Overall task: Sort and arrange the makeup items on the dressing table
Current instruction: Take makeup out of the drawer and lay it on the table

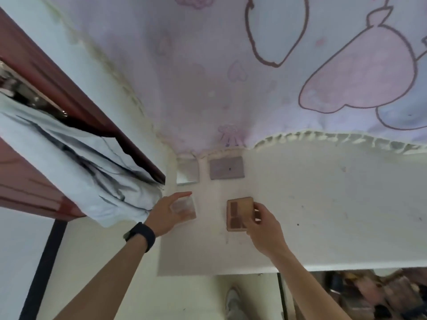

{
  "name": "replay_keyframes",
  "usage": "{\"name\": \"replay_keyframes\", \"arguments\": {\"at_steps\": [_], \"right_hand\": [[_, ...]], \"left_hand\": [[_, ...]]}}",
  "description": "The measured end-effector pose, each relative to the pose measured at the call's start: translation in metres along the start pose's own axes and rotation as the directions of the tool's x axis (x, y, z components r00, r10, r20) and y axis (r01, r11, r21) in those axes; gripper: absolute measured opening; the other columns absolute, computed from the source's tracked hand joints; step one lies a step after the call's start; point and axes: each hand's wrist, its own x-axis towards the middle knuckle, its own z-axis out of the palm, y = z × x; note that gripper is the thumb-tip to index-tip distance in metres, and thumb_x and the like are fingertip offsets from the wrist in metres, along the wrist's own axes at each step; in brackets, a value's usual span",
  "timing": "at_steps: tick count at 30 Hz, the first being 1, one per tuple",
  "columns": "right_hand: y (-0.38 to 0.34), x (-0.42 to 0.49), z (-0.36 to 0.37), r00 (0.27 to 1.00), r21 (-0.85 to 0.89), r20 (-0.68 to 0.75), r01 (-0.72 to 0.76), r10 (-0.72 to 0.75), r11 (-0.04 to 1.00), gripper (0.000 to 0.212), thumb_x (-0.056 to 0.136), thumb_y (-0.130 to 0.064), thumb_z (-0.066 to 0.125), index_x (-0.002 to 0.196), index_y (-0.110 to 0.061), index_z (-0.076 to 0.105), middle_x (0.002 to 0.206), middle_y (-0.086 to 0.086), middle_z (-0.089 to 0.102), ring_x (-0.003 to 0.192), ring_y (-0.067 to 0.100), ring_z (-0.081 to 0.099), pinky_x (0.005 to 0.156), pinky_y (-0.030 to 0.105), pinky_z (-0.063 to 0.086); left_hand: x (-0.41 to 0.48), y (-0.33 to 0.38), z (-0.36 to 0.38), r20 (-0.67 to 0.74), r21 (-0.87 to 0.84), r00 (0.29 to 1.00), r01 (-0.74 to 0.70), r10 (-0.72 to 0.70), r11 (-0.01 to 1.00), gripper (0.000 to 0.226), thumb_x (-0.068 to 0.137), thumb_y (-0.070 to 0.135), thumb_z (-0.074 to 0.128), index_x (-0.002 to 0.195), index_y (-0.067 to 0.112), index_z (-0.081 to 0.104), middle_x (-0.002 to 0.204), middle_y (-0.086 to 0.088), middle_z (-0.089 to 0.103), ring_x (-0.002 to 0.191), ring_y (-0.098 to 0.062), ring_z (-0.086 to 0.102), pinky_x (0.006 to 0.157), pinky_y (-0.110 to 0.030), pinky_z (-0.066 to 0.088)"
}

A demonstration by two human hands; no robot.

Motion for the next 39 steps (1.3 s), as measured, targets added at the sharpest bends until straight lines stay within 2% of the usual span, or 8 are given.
{"name": "replay_keyframes", "arguments": {"at_steps": [2,4,7,10,16,20,29,39], "right_hand": [[-0.010,0.014,0.023,1.000,-0.076,0.016,0.025,-0.024,0.997,0.023,0.100,-0.035,0.053,0.123,-0.033,0.058,0.100,-0.018,0.066,0.086,-0.001,0.062,0.064,0.015,0.042],[-0.019,0.025,0.042,0.999,-0.155,0.015,0.053,-0.051,0.986,0.028,0.100,-0.033,0.053,0.127,-0.028,0.058,0.094,-0.021,0.063,0.084,-0.002,0.061,0.063,0.013,0.042],[-0.025,0.035,0.060,0.983,-0.381,-0.068,0.131,-0.170,0.915,0.035,0.098,-0.030,0.053,0.133,-0.023,0.056,0.106,-0.008,0.066,0.098,0.018,0.059,0.077,0.027,0.045],[-0.017,0.034,0.066,0.928,-0.512,-0.133,0.237,-0.349,0.826,0.042,0.094,-0.023,0.061,0.135,-0.017,0.054,0.124,0.008,0.054,0.111,0.030,0.053,0.085,0.032,0.044],[0.010,0.027,0.060,0.797,-0.630,0.026,0.482,-0.603,0.609,0.064,0.081,-0.038,0.081,0.138,-0.019,0.060,0.138,0.012,0.054,0.093,0.028,0.053,0.084,0.035,0.051],[0.011,0.030,0.065,0.793,-0.636,-0.013,0.464,-0.610,0.617,0.061,0.081,-0.039,0.081,0.135,-0.016,0.063,0.135,0.011,0.058,0.092,0.030,0.055,0.083,0.039,0.053],[0.015,0.030,0.070,0.780,-0.674,-0.012,0.456,-0.626,0.582,0.059,0.084,-0.042,0.077,0.135,-0.016,0.064,0.135,0.013,0.059,0.087,0.035,0.056,0.074,0.043,0.053],[0.012,0.029,0.071,0.847,-0.667,0.007,0.400,-0.532,0.629,0.059,0.080,-0.051,0.076,0.132,-0.027,0.061,0.138,0.003,0.055,0.092,0.028,0.054,0.071,0.037,0.050]], "left_hand": [[0.006,-0.011,-0.003,-0.097,0.072,0.995,-0.004,0.011,0.997,0.058,0.080,0.042,0.080,0.130,0.049,0.054,0.115,0.001,0.054,0.104,-0.014,0.052,0.092,-0.028,0.044],[0.010,-0.021,-0.005,-0.135,0.130,0.990,-0.020,0.038,0.991,0.069,0.077,0.046,0.081,0.138,0.046,0.049,0.128,0.002,0.046,0.117,-0.014,0.047,0.103,-0.029,0.039],[0.013,-0.034,-0.005,-0.121,0.163,0.991,-0.029,0.050,0.986,0.079,0.076,0.051,0.080,0.145,0.044,0.043,0.149,0.006,0.031,0.135,-0.014,0.035,0.112,-0.035,0.037],[0.008,-0.044,0.004,-0.190,0.199,0.979,-0.031,0.069,0.980,0.067,0.081,0.051,0.075,0.142,0.039,0.047,0.153,0.009,0.027,0.140,-0.016,0.032,0.111,-0.034,0.038],[0.001,-0.058,0.012,-0.141,0.394,0.975,-0.101,0.169,0.914,0.072,0.088,0.060,0.060,0.152,0.043,0.029,0.161,0.017,0.019,0.145,-0.007,0.012,0.116,-0.028,0.024],[0.007,-0.058,0.006,-0.087,0.421,0.979,-0.133,0.186,0.897,0.070,0.093,0.056,0.056,0.154,0.042,0.024,0.163,0.018,0.016,0.148,-0.014,0.013,0.115,-0.022,0.009],[0.006,-0.048,0.009,-0.053,0.376,0.994,-0.068,0.094,0.924,0.073,0.093,0.047,0.062,0.154,0.042,0.022,0.163,0.018,0.011,0.149,-0.018,0.013,0.119,-0.031,0.016],[0.007,-0.047,0.009,-0.059,0.311,0.997,-0.038,0.059,0.950,0.074,0.091,0.038,0.069,0.152,0.043,0.028,0.159,0.025,0.007,0.149,-0.022,0.014,0.120,-0.043,0.023]]}}
